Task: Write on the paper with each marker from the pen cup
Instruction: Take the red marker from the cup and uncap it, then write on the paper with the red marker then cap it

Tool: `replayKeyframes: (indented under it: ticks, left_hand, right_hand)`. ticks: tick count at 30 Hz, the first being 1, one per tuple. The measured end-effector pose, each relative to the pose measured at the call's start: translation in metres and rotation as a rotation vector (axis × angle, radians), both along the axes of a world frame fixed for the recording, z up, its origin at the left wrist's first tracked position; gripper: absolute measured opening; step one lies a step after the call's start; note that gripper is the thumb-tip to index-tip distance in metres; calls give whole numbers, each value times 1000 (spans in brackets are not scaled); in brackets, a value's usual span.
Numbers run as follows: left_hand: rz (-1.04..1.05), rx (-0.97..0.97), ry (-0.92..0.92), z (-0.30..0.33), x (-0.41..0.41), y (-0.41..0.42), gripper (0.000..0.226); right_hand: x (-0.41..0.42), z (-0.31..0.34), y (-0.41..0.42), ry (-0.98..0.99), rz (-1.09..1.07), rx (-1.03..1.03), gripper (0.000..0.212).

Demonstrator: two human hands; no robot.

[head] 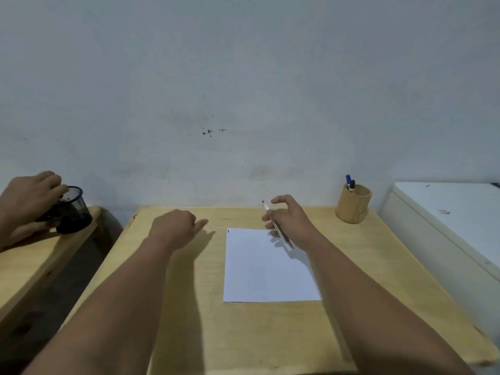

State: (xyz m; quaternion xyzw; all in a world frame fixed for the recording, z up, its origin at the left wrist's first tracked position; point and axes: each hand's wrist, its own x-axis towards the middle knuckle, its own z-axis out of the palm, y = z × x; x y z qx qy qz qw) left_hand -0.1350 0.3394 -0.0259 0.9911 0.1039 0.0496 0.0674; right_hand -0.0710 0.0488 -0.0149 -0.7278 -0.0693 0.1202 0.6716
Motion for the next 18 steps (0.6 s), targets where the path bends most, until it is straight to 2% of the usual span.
replayKeyframes:
  ticks: [3,8,14,18]
  left_hand:
    - [-20,196,28,-17,9,-8,50]
    - [-42,233,87,-24,14,-6,41]
    - [23,121,30,-24,3,-5,50]
    - [1,44,-173,-22,-18,-12,71]
  right_hand:
    - [12,3,7,91,-7,177,13]
    - [21,10,10,268,-22,454,34]
    - [13,10,16,258,39,443,36]
    - [-1,16,19,181,19,365,18]
